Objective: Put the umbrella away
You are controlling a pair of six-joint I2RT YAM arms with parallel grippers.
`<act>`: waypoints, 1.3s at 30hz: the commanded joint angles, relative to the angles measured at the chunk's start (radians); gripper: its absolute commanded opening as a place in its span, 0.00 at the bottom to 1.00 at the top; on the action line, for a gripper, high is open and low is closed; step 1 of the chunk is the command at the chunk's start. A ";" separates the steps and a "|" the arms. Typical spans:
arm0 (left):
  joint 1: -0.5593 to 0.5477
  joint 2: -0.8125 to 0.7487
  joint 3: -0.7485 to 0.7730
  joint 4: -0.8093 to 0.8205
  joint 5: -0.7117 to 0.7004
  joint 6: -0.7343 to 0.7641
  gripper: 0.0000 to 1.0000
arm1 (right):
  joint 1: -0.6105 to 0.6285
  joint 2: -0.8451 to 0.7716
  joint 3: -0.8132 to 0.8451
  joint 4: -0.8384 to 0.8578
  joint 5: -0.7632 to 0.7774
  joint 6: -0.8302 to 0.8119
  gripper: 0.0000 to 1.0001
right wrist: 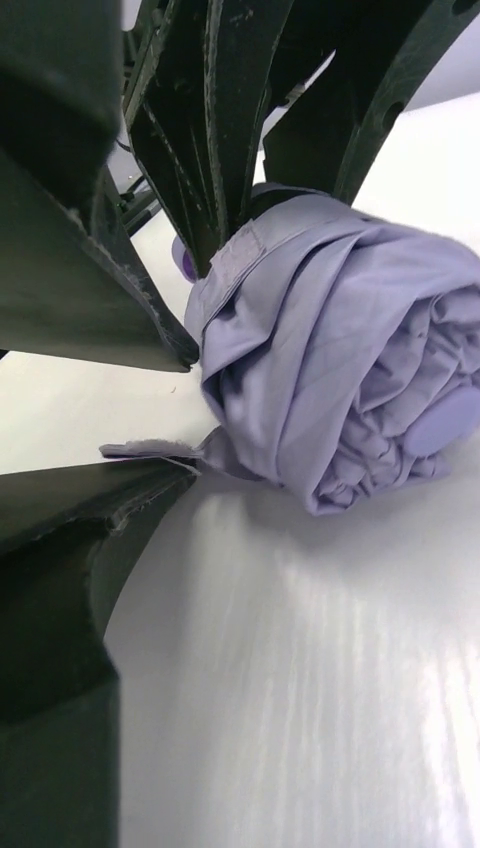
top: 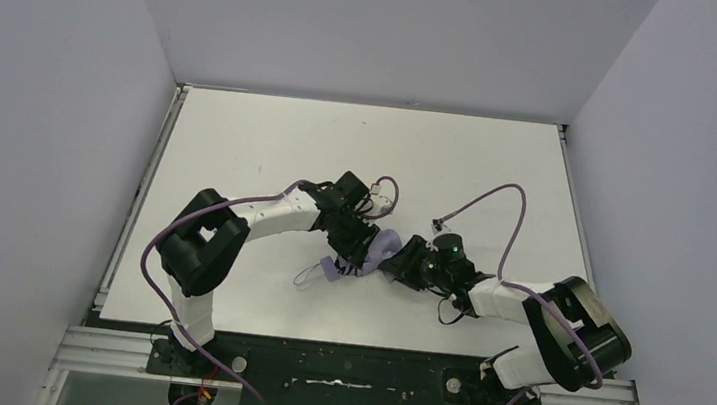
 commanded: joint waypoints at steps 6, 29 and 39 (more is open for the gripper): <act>0.007 0.052 0.008 -0.071 -0.111 0.019 0.00 | 0.024 -0.179 -0.046 -0.167 0.208 0.019 0.30; 0.007 0.055 0.010 -0.077 -0.119 0.008 0.00 | 0.023 -0.105 -0.045 -0.044 0.153 -0.001 0.07; 0.007 0.040 -0.002 -0.048 -0.207 -0.055 0.00 | 0.087 -0.175 -0.073 -0.038 0.122 0.002 0.00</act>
